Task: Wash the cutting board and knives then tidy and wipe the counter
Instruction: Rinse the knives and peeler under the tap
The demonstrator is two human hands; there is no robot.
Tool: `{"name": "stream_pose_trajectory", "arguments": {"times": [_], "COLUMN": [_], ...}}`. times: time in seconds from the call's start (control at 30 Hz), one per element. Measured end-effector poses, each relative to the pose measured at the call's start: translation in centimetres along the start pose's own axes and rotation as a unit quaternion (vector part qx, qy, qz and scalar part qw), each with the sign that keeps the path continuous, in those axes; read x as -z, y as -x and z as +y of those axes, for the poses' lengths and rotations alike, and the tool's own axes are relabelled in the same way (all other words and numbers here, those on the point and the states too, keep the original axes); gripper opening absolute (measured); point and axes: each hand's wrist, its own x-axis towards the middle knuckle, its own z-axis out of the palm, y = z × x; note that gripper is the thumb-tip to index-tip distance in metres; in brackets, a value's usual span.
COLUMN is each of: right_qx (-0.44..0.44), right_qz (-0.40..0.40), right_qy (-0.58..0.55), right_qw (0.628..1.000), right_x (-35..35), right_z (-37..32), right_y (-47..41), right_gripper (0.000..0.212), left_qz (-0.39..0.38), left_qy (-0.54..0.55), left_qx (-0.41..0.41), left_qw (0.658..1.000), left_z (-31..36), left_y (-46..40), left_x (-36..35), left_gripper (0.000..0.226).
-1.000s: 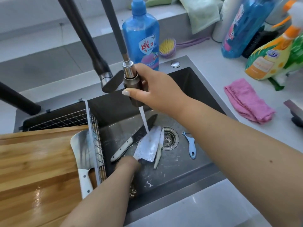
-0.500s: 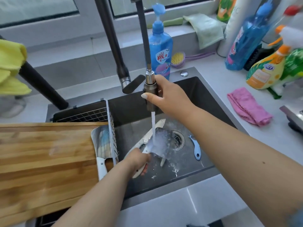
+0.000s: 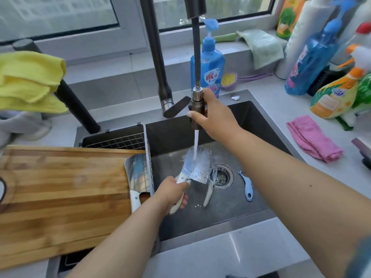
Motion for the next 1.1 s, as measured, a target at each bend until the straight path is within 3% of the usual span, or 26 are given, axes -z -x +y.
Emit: {"name": "stream_pose_trajectory", "arguments": {"times": [0.23, 0.5, 0.77, 1.1], "right_qx": [-0.005, 0.002, -0.018, -0.018], "right_qz": [0.010, -0.012, -0.005, -0.016], "right_qy": [0.017, -0.037, 0.020, -0.015], "right_qw": [1.000, 0.999, 1.000, 1.000], "right_x": [0.6, -0.7, 0.5, -0.4], "right_z": [0.5, -0.5, -0.1, -0.7], "right_y": [-0.7, 0.8, -0.7, 0.3], "right_gripper": [0.031, 0.031, 0.027, 0.028], "left_qz": [-0.007, -0.005, -0.005, -0.037], "left_qy": [-0.010, 0.003, -0.006, 0.041], "left_qx": [-0.015, -0.016, -0.002, 0.019], "left_qw": [1.000, 1.000, 1.000, 0.998], "left_z": [-0.1, -0.1, -0.4, -0.2], "left_y": [0.5, 0.2, -0.2, 0.5], "left_x": [0.2, 0.5, 0.9, 1.1], "left_gripper": [0.023, 0.026, 0.030, 0.029]}}
